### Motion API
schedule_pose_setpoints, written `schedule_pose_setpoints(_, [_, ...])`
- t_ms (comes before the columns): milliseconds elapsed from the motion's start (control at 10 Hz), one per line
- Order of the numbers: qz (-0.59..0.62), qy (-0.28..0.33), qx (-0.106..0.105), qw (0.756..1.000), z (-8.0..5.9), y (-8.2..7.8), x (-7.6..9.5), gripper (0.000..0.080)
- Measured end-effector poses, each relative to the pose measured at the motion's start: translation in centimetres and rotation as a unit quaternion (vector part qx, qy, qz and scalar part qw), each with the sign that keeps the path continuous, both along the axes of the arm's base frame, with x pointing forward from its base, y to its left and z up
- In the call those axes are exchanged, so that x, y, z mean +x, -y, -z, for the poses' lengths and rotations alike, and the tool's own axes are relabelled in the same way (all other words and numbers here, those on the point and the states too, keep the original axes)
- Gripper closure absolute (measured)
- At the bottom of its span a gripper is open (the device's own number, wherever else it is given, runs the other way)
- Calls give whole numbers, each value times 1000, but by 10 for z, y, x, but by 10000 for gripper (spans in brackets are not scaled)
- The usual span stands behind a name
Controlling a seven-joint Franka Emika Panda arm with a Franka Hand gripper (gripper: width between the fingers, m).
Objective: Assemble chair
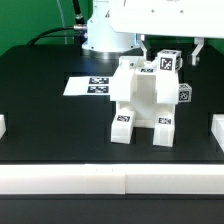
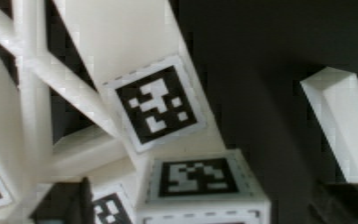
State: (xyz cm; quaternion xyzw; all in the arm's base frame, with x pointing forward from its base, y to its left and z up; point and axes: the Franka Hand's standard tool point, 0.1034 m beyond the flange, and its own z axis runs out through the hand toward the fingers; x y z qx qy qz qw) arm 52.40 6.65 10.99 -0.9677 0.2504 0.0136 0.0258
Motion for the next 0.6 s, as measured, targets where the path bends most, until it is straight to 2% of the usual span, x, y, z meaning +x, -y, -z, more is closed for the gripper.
schedule_pose_setpoints(200, [-57, 3, -9, 998, -1, -2, 0, 151])
schedule_pose_setpoints(400, [-174, 8, -13, 985, -1, -3, 0, 151])
schedule_pose_setpoints(600, [-283, 11, -14, 959, -1, -2, 1, 150])
